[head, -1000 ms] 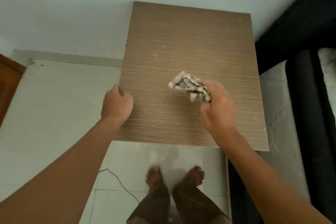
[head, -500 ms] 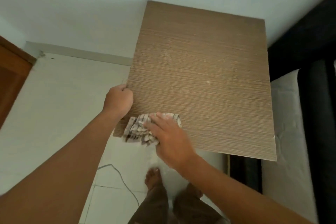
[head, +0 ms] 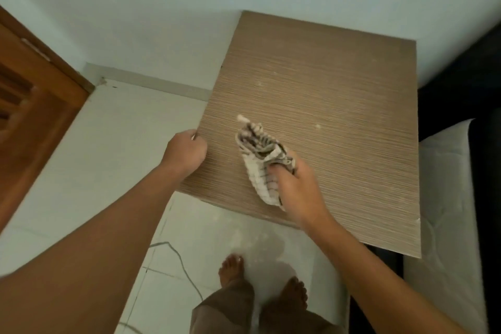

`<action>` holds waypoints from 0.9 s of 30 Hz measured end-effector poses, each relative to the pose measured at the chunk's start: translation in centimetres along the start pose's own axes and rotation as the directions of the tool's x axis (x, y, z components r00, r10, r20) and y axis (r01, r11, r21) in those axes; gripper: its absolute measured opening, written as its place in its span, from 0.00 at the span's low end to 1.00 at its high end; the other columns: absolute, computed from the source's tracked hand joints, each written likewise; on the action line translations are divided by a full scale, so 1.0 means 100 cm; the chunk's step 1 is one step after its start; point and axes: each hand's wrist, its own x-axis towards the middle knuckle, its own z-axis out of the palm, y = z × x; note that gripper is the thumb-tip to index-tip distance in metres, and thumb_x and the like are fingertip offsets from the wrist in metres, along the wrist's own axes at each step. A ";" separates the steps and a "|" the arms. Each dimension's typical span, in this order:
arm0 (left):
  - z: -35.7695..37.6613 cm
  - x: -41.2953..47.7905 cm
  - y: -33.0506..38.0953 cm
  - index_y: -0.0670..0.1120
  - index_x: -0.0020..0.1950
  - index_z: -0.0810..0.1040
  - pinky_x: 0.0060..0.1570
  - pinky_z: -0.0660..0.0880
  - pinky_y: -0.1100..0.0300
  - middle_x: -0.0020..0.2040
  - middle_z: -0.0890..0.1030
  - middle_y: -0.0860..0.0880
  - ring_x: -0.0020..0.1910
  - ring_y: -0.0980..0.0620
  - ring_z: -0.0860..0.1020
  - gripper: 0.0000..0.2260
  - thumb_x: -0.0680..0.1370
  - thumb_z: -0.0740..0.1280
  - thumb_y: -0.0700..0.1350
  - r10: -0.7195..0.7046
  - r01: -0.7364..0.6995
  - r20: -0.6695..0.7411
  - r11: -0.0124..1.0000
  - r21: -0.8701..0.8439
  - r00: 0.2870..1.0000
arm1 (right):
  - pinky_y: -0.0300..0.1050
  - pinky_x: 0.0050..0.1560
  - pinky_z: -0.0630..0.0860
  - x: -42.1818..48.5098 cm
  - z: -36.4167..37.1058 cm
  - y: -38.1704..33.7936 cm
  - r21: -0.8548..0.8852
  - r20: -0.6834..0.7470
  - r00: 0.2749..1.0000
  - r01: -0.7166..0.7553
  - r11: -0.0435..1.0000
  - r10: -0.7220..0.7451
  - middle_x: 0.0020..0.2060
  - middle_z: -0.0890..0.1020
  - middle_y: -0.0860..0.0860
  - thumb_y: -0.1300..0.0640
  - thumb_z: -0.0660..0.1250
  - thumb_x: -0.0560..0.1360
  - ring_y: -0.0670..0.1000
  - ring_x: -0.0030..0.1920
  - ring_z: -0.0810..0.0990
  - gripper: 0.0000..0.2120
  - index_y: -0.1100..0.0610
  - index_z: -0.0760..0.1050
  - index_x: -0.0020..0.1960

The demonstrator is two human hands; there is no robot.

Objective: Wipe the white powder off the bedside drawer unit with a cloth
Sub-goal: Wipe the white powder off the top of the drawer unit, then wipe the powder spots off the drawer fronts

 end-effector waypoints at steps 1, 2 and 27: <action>0.002 0.001 -0.001 0.48 0.58 0.80 0.49 0.67 0.59 0.52 0.79 0.50 0.53 0.47 0.77 0.14 0.80 0.57 0.44 0.011 -0.011 -0.002 1.000 0.009 1.000 | 0.55 0.54 0.79 0.010 -0.005 -0.005 0.113 -0.061 0.995 -0.067 0.991 0.074 0.45 0.86 0.47 0.58 0.63 0.77 0.49 0.48 0.84 0.09 0.47 0.81 0.50; 0.004 0.003 -0.001 0.48 0.56 0.80 0.48 0.67 0.59 0.50 0.79 0.50 0.51 0.47 0.77 0.13 0.79 0.57 0.45 0.021 -0.021 -0.004 1.000 0.020 1.000 | 0.57 0.54 0.79 0.019 -0.010 -0.009 0.222 -0.097 0.985 -0.119 0.968 0.143 0.45 0.86 0.48 0.58 0.64 0.77 0.51 0.47 0.85 0.08 0.49 0.81 0.50; 0.036 0.082 0.012 0.40 0.63 0.76 0.53 0.74 0.51 0.60 0.78 0.41 0.54 0.39 0.76 0.28 0.74 0.58 0.60 0.420 -0.358 -0.305 0.902 0.241 0.854 | 0.54 0.51 0.81 0.027 -0.036 0.029 0.416 -0.215 0.885 0.465 0.782 -0.412 0.45 0.86 0.52 0.62 0.65 0.76 0.52 0.46 0.85 0.08 0.60 0.76 0.56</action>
